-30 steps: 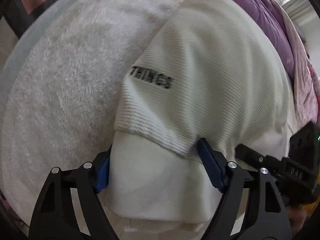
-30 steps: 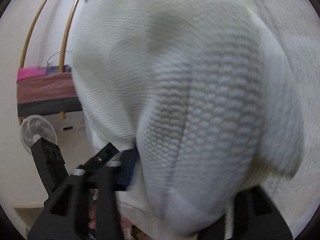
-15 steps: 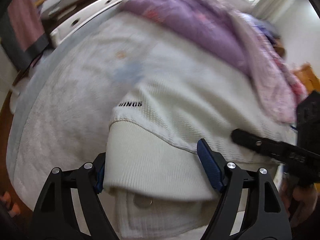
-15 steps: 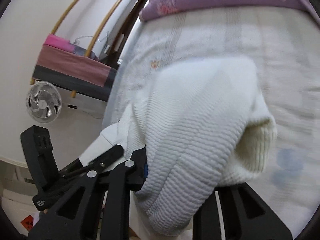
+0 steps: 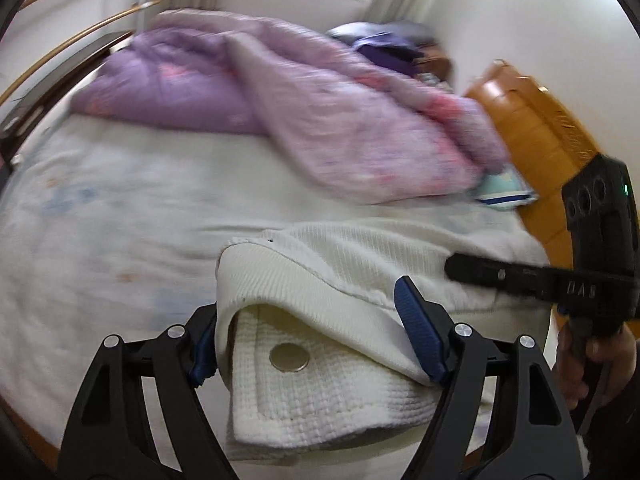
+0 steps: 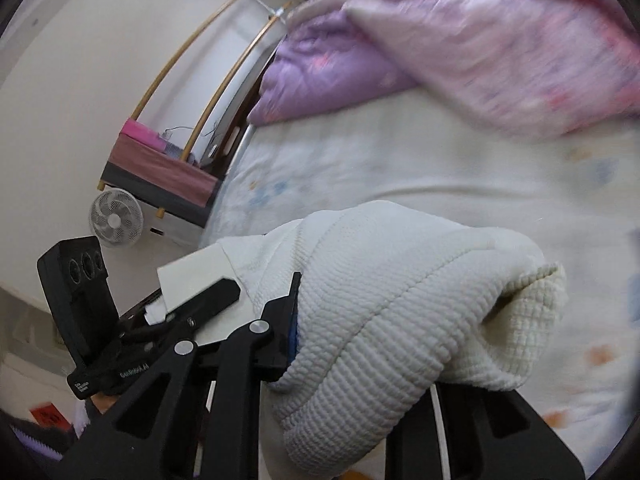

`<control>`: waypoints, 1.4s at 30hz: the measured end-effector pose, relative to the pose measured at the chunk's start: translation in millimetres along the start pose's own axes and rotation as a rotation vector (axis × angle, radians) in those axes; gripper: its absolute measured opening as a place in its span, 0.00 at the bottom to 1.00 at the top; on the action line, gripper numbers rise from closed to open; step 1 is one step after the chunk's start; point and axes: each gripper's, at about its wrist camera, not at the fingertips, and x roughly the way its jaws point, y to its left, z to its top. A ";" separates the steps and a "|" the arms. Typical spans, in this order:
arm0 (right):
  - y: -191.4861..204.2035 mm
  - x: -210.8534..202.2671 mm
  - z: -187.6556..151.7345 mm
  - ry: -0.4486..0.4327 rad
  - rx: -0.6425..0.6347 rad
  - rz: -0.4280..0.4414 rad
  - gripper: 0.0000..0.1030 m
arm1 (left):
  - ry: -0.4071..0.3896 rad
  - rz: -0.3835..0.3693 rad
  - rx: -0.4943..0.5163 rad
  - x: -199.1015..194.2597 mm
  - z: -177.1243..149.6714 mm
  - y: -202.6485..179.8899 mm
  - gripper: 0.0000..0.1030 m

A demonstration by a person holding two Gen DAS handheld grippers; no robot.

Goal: Fold large clothes
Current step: 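Carry the folded jacket with both grippers onto the checkered shirt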

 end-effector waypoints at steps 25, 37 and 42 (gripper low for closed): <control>-507.5 -246.2 -157.3 -0.008 0.340 -0.135 0.18 | 0.335 -0.180 0.278 306.6 -180.6 -442.5 0.76; -513.8 -238.0 -165.2 0.141 0.414 -0.372 0.34 | 0.334 -0.110 0.220 314.3 -170.4 -422.0 0.78; -520.9 -213.8 -163.9 0.225 0.386 -0.522 0.38 | 0.385 -0.044 0.247 333.1 -177.3 -426.1 0.78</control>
